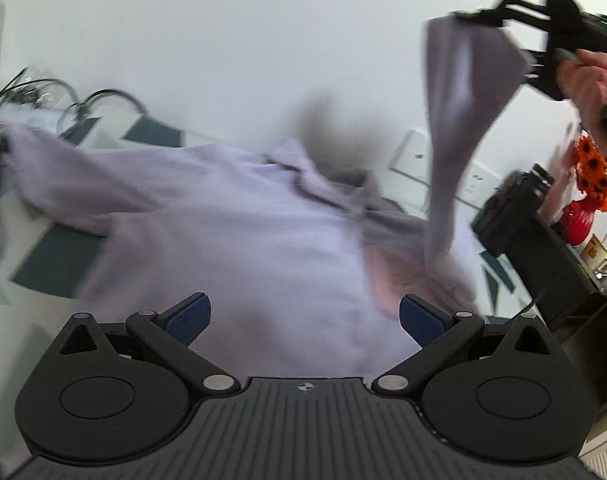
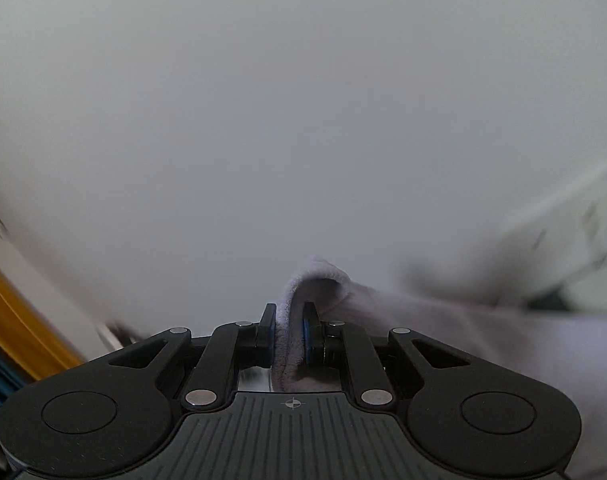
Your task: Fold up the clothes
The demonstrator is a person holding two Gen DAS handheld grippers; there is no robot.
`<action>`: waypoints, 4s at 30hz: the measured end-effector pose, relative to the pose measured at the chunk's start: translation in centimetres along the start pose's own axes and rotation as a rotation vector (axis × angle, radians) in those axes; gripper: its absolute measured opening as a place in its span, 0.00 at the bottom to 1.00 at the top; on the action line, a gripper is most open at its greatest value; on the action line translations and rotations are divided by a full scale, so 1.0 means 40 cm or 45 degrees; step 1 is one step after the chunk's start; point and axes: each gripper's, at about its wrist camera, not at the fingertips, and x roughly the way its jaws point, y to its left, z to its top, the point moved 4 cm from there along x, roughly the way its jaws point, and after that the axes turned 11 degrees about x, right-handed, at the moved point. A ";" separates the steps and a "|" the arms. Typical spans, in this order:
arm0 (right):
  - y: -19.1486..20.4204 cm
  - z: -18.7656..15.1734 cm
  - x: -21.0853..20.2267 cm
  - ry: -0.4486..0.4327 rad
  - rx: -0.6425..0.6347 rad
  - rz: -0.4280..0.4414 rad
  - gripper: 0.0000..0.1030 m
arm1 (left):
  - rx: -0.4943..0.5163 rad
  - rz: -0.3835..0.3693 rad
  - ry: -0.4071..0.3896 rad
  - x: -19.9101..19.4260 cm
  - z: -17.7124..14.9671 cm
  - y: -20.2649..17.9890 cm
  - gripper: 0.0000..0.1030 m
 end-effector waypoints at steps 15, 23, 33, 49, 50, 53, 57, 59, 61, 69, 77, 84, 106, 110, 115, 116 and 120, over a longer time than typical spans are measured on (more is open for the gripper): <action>-0.049 -0.276 0.357 0.168 0.053 -0.315 0.62 | -0.028 -0.212 0.131 0.087 0.070 0.292 1.00; -0.344 -0.222 -0.107 -0.258 0.497 -0.368 0.62 | -0.291 -0.418 0.249 0.243 0.129 0.298 1.00; -0.627 -0.390 -0.280 -0.404 0.972 -0.335 0.62 | -0.693 -0.350 0.277 0.368 0.120 0.358 0.99; -0.693 -0.411 -0.311 -0.680 1.043 -0.420 0.12 | -0.181 -0.175 0.247 0.339 0.209 0.296 0.45; -0.691 -0.407 -0.315 -0.679 1.020 -0.427 0.12 | -0.170 -0.165 0.233 0.330 0.216 0.294 0.43; -0.700 -0.402 -0.315 -0.665 0.998 -0.450 0.12 | -0.167 -0.080 0.269 0.330 0.201 0.314 0.21; -0.723 -0.414 -0.308 -0.639 1.055 -0.460 0.12 | -0.301 -0.074 0.329 0.345 0.162 0.364 0.16; -0.726 -0.418 -0.303 -0.636 1.053 -0.472 0.12 | -0.343 -0.083 0.319 0.340 0.160 0.376 0.16; -0.727 -0.418 -0.300 -0.631 1.055 -0.475 0.12 | -0.338 -0.064 0.322 0.335 0.164 0.378 0.16; -0.719 -0.414 -0.287 -0.601 1.014 -0.512 0.12 | -0.177 0.034 0.319 0.317 0.203 0.340 0.15; -0.707 -0.410 -0.276 -0.563 0.959 -0.576 0.18 | -0.027 0.118 0.388 0.350 0.197 0.334 0.16; -0.637 -0.390 -0.284 -0.522 0.783 -0.697 0.44 | 0.068 0.177 0.409 0.355 0.195 0.297 0.25; -0.609 -0.388 -0.363 -0.499 0.841 -0.740 0.89 | 0.222 0.224 0.498 0.400 0.180 0.206 0.92; -0.570 -0.369 -0.370 -0.534 0.725 -0.762 0.96 | 0.270 0.291 0.483 0.380 0.187 0.185 0.93; -0.479 -0.335 -0.326 -0.543 0.288 -0.921 0.99 | 0.408 0.358 0.407 0.329 0.193 0.144 0.97; -0.464 -0.336 -0.306 -0.520 0.203 -0.942 0.99 | 0.396 0.354 0.407 0.321 0.188 0.143 0.97; -0.418 -0.359 -0.190 -0.389 -0.114 -1.015 0.99 | 0.252 0.336 0.395 0.283 0.166 0.172 0.97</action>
